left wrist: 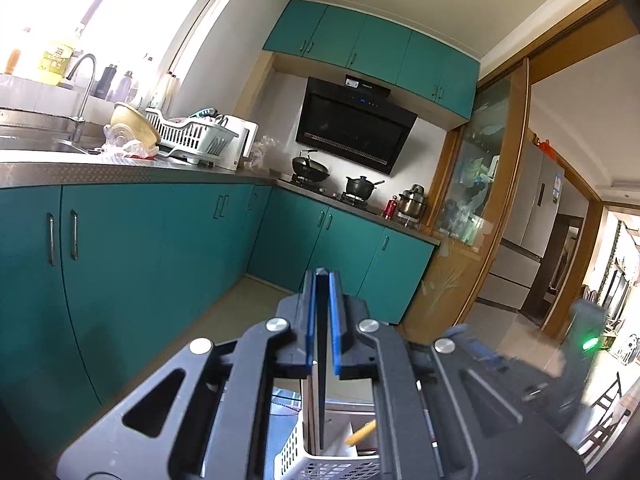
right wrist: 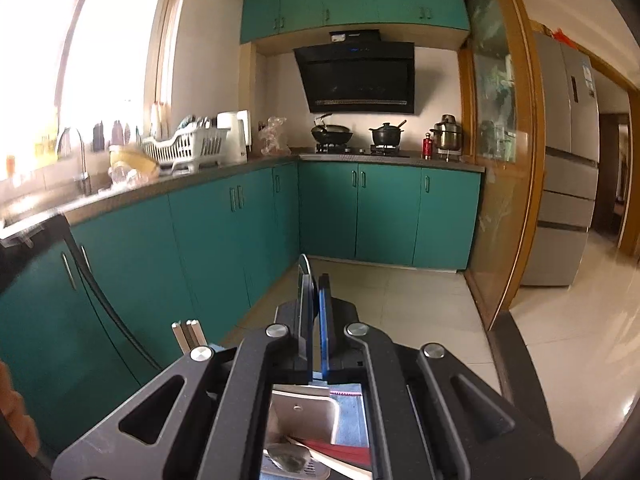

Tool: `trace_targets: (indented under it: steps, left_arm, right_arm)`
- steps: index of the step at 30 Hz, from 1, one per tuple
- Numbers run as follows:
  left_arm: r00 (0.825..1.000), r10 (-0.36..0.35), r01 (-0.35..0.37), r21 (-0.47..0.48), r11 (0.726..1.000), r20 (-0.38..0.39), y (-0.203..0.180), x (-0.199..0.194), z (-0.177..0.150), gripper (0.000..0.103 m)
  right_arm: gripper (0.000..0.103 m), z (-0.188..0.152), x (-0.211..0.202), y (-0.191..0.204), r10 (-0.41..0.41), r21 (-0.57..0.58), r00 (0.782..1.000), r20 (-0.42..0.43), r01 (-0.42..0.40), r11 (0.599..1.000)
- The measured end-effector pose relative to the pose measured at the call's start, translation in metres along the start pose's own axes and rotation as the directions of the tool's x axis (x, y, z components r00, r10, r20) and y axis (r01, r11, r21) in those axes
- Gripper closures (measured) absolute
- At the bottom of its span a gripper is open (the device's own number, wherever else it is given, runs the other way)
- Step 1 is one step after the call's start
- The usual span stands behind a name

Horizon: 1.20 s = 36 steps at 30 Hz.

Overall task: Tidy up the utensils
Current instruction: 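Lower both utensils into the holder and open both tools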

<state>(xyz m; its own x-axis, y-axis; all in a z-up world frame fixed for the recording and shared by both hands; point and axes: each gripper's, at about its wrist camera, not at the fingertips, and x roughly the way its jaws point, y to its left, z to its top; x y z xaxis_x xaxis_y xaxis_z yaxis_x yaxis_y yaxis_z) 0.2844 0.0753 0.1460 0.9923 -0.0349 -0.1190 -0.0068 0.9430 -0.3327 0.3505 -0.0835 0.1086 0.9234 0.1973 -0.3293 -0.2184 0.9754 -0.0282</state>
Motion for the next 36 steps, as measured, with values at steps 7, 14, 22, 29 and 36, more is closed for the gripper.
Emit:
trace_targets:
  steps: [7,14,22,29,36]
  left_arm:
    - [1.0,0.002,-0.002,0.031,1.0,0.003,-0.005,-0.002,-0.005,0.097]
    - [0.999,0.001,0.0,0.044,0.999,-0.032,-0.01,0.012,-0.017,0.097]
    - [0.995,0.01,-0.005,0.047,0.999,-0.101,-0.007,0.028,-0.031,0.097]
    - [0.993,0.0,0.004,0.037,0.999,-0.118,-0.004,0.026,-0.036,0.097]
    - [0.993,-0.017,0.022,0.04,0.999,-0.12,0.004,0.004,-0.043,0.056]
  right_arm:
    - [0.1,-0.021,0.025,0.025,-0.003,-0.053,0.999,-0.052,0.0,0.999]
    - [0.099,-0.026,0.031,0.03,0.023,-0.074,0.997,-0.077,-0.029,0.997]
    - [0.08,-0.036,0.029,0.025,0.071,-0.046,0.992,-0.107,-0.076,0.996]
    - [0.074,-0.026,-0.007,0.004,0.114,0.037,0.992,-0.053,-0.113,0.993]
    - [0.047,-0.041,-0.075,-0.024,0.12,0.093,0.992,0.032,-0.122,0.988]
